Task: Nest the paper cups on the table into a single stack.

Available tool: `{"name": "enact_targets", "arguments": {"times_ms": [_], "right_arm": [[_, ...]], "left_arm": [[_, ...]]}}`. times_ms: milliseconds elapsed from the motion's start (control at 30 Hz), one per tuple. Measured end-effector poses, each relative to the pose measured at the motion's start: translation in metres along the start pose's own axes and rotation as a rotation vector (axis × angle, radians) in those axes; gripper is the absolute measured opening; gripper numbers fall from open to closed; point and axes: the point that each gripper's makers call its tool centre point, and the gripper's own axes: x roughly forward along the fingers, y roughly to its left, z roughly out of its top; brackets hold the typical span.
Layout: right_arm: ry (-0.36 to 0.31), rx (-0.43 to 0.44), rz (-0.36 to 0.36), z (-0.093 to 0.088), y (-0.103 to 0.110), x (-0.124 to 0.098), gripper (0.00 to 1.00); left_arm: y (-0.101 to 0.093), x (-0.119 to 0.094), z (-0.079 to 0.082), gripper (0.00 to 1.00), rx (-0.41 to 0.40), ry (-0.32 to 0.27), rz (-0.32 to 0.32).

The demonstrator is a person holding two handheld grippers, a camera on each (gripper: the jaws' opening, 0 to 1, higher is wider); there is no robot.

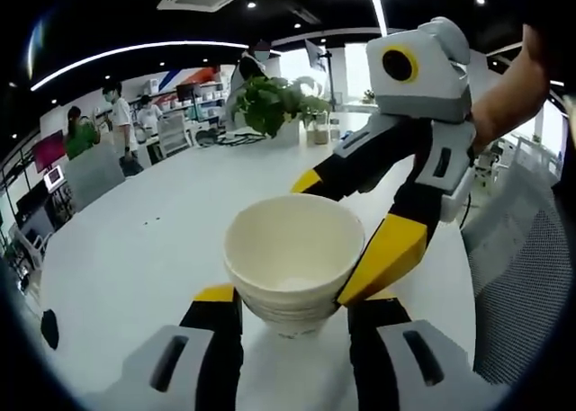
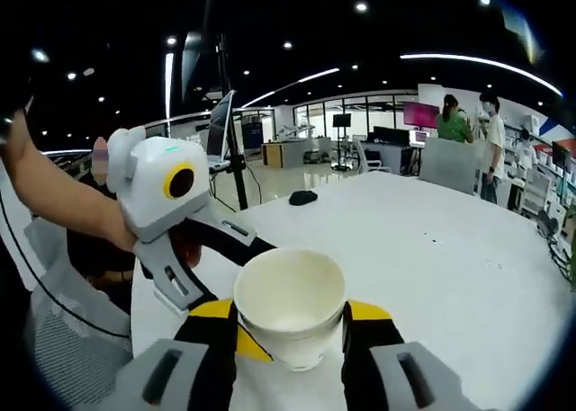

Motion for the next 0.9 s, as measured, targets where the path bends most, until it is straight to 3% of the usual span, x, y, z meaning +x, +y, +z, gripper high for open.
{"name": "enact_targets", "arguments": {"times_ms": [300,900], "right_arm": [[0.021,0.021,-0.016,-0.004,-0.019,0.015,0.44],[0.038,0.037,-0.068,-0.013,-0.032,0.02,0.44]], "left_arm": [[0.026,0.012,-0.014,0.45,-0.018,0.028,0.007],[0.031,0.026,-0.023,0.45,-0.058,0.048,0.029]]}}
